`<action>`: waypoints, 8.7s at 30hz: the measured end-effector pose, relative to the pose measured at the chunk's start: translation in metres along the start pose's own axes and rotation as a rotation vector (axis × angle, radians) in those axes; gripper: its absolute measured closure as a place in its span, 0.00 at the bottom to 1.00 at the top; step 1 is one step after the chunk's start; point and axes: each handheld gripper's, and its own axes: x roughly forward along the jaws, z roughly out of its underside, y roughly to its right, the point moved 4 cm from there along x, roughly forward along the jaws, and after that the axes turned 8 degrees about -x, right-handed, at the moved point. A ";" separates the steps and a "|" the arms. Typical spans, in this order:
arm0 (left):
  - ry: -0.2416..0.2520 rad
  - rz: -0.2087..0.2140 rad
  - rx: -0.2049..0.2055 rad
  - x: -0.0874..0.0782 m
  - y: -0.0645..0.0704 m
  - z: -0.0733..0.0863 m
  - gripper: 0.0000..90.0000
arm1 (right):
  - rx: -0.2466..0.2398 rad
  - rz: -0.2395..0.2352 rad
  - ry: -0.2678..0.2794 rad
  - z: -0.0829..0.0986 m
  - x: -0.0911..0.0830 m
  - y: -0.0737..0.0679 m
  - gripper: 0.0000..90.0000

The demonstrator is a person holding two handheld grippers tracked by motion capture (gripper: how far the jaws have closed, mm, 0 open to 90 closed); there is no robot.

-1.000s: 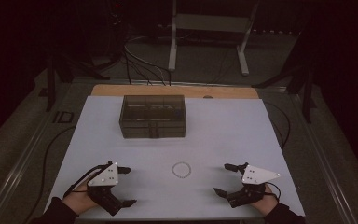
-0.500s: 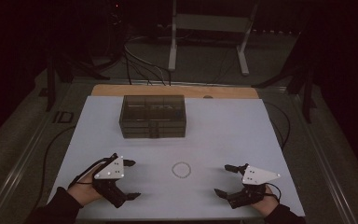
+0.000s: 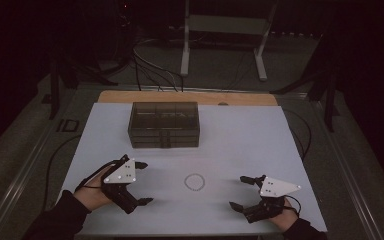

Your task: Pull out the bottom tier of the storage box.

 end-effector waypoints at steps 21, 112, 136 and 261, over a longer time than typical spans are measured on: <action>0.009 -0.151 0.018 0.006 -0.022 -0.016 0.00 | -0.003 0.003 0.001 -0.002 0.002 -0.002 0.11; -0.466 -0.712 0.564 0.117 -0.058 0.007 0.45 | -0.022 0.004 -0.031 -0.002 0.006 -0.005 0.11; -0.563 -0.887 0.675 0.144 -0.063 0.011 0.74 | -0.024 0.000 -0.032 -0.001 0.006 -0.004 0.11; -0.360 -0.117 0.097 0.028 -0.049 -0.007 0.00 | -0.014 -0.005 -0.032 -0.002 0.006 -0.005 0.11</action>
